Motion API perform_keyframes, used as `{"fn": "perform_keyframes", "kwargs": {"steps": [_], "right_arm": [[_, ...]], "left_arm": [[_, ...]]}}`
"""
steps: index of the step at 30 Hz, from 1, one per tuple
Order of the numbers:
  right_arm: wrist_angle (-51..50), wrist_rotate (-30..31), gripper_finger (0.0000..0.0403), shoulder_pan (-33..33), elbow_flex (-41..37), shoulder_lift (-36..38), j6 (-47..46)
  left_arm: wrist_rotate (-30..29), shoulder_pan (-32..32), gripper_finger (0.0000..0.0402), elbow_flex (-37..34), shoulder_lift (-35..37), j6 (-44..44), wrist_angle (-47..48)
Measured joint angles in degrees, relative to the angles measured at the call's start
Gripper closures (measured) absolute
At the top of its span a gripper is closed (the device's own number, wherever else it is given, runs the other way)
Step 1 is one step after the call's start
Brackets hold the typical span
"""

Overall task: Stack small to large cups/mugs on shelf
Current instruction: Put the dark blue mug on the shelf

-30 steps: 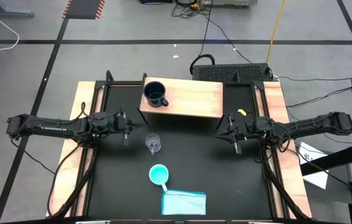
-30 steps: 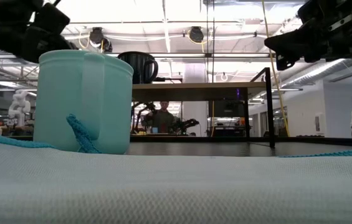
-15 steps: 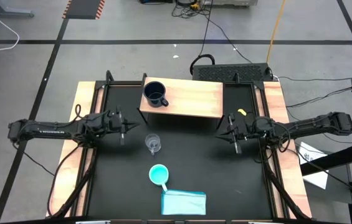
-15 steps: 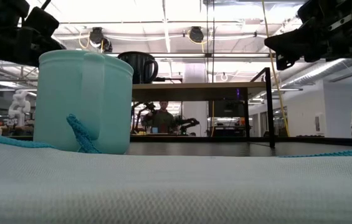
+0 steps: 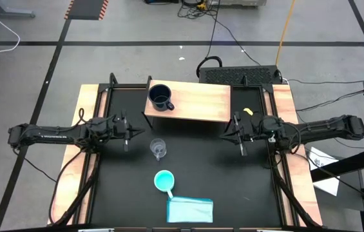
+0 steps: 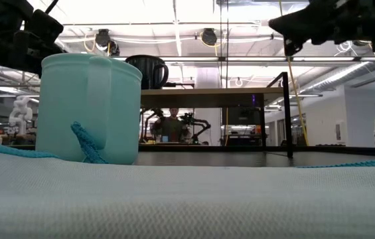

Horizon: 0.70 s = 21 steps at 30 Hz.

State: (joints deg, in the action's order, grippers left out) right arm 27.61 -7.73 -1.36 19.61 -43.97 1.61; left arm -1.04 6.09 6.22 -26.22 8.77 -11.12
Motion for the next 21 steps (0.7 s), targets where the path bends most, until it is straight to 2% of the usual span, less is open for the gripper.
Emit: {"fn": "perform_keyframes", "kwargs": {"steps": [13, 19, 21], "right_arm": [[1.2, -0.3, 0.0403, -7.7, 14.0, -23.2, 0.8], [1.3, -7.4, 0.0403, -12.3, 21.1, -31.8, 1.0], [1.3, -7.6, 0.0403, -13.4, 22.8, -33.9, 1.0]], "left_arm": [[0.1, 0.0, 0.0399, 0.0, 0.0, 1.0, 0.6], [1.2, 0.0, 0.0391, 0.0, 0.0, 1.3, 0.6], [1.3, 0.0, 0.0395, 0.0, 0.0, 1.4, 0.6]]}}
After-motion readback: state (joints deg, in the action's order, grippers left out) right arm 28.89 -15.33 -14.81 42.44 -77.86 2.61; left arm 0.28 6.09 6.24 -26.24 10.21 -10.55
